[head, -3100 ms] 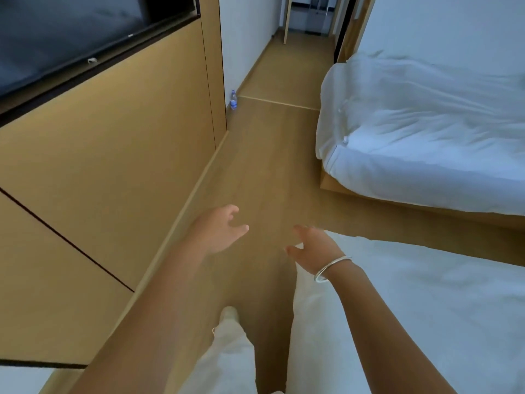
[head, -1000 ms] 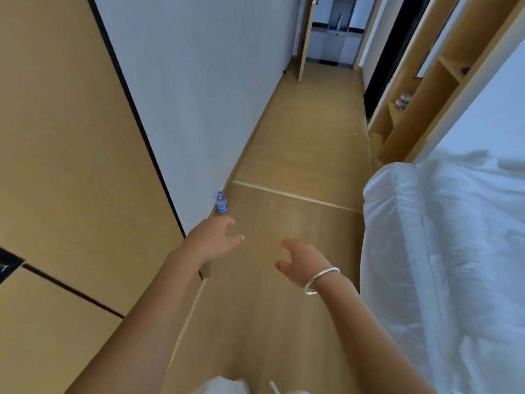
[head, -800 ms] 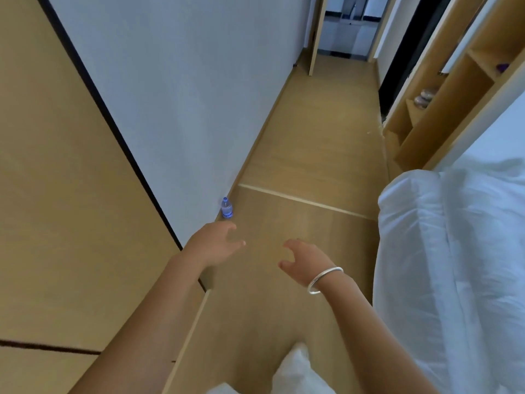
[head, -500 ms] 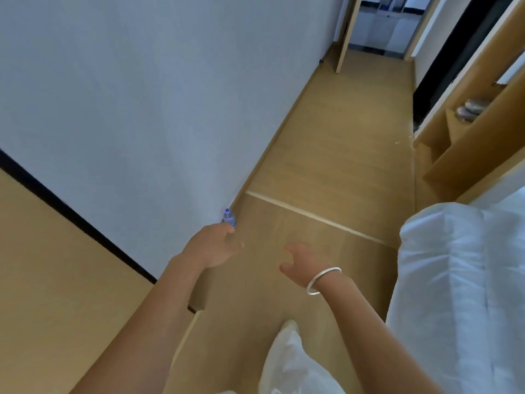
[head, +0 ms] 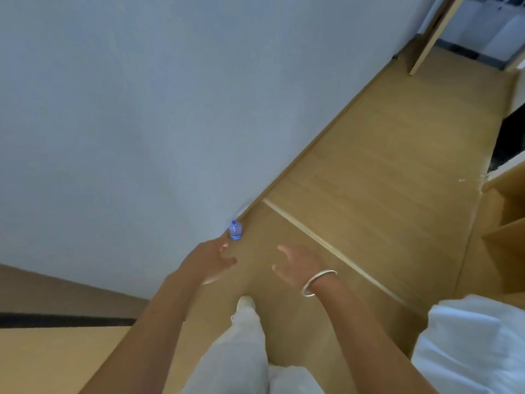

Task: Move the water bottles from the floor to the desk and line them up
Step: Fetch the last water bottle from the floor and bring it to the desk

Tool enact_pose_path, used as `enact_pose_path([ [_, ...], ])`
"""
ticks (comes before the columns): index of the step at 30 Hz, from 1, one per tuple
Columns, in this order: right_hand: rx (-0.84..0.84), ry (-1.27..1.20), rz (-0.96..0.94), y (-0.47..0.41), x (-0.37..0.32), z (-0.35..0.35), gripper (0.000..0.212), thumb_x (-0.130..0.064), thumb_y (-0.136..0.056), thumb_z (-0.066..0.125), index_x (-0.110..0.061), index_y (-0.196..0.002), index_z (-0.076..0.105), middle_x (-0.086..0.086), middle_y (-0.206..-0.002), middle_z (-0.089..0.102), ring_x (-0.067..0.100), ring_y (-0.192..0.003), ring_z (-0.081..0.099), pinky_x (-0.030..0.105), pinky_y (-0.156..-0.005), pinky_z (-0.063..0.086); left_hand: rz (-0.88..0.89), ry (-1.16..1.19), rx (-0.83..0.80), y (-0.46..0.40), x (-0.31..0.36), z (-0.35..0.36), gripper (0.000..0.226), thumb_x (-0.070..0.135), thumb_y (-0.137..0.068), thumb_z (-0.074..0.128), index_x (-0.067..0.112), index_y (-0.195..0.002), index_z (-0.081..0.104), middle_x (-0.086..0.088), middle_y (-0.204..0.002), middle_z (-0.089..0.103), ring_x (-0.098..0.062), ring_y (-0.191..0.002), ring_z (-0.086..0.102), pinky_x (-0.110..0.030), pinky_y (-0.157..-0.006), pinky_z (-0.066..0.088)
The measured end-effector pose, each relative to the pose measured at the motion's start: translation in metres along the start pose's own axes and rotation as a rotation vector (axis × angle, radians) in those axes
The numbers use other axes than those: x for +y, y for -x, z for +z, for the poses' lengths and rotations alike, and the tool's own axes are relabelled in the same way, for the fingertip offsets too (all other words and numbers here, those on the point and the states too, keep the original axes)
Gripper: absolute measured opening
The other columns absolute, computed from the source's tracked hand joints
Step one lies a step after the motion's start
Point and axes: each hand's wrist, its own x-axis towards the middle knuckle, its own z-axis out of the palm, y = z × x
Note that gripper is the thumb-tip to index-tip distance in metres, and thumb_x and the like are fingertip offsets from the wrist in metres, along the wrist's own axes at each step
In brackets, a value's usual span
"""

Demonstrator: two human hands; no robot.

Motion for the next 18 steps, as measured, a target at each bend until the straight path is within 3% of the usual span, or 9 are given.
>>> enact_pose_path([
  [11,-0.068,-0.124,-0.006,-0.146,0.029,-0.062,0.062,-0.031,-0.093,0.051,-0.018,-0.147,0.024,0.004,-0.146,0.039,0.020,-0.135,0.036,0.031,-0.107,0.030,-0.179,0.234,-0.037,-0.160,0.033,-0.009,0.055,0.033,-0.091,0.057,0.019,-0.141,0.038,-0.001,-0.139,0.047,-0.019,-0.127,0.044,-0.024,-0.092,0.034],
  [16,-0.118,-0.193,-0.021,-0.217,0.052,-0.051,0.059,-0.029,-0.093,0.052,-0.015,-0.145,0.027,0.006,-0.143,0.042,0.022,-0.131,0.039,0.031,-0.105,0.032,-0.314,0.276,0.072,-0.231,0.025,0.009,0.059,0.027,-0.089,0.061,0.013,-0.140,0.036,-0.006,-0.132,0.052,-0.025,-0.115,0.053,-0.032,-0.094,0.043],
  [18,-0.127,-0.191,-0.015,-0.246,0.064,-0.033,0.058,-0.028,-0.093,0.052,-0.014,-0.145,0.028,0.006,-0.143,0.042,0.022,-0.131,0.039,0.033,-0.106,0.032,-0.368,0.280,0.077,-0.260,0.014,0.028,0.065,0.029,-0.088,0.062,0.013,-0.143,0.032,-0.006,-0.137,0.048,-0.025,-0.122,0.050,-0.035,-0.100,0.041],
])
